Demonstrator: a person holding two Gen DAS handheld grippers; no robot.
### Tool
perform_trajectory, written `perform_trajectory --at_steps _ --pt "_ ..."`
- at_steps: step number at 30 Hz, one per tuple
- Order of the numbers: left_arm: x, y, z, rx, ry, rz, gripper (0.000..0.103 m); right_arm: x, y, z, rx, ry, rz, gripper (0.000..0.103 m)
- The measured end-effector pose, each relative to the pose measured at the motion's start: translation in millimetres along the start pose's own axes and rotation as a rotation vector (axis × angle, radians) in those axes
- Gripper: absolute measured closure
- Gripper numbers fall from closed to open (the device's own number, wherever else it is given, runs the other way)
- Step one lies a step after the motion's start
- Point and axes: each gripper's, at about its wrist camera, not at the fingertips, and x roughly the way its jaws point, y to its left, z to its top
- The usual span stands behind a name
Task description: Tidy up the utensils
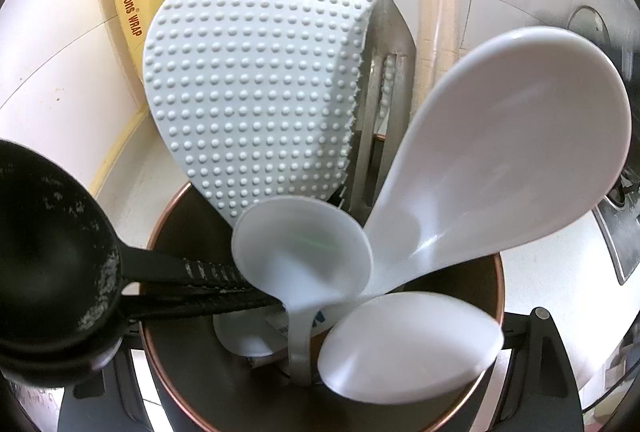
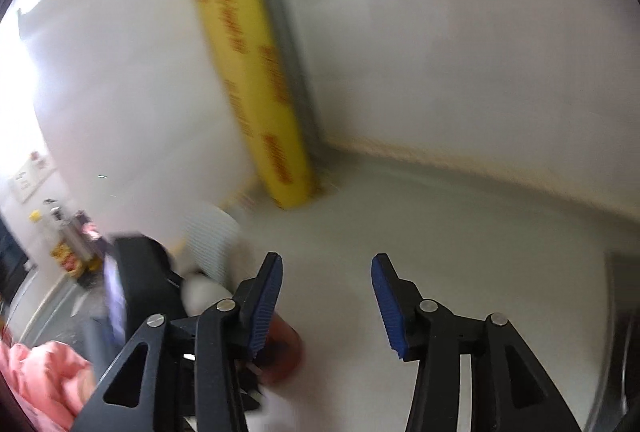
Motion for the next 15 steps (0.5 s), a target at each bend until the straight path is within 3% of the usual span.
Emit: perform_trajectory --at_steps 3,8,15 --pt "-1.5 -3.9 1.3 -0.006 0.001 0.007 0.013 1.1 -20.6 -16.9 0.079 0.035 -0.045 0.051" --pt "-2.8 -7.9 2.8 -0.013 0.005 0.014 0.013 5.5 -46.7 -44.7 0.192 0.097 -0.118 0.035" --pt "1.8 -19.6 14.5 -0.004 0.013 0.007 0.013 -2.9 -72.5 -65.6 0.278 0.11 -0.159 0.0"
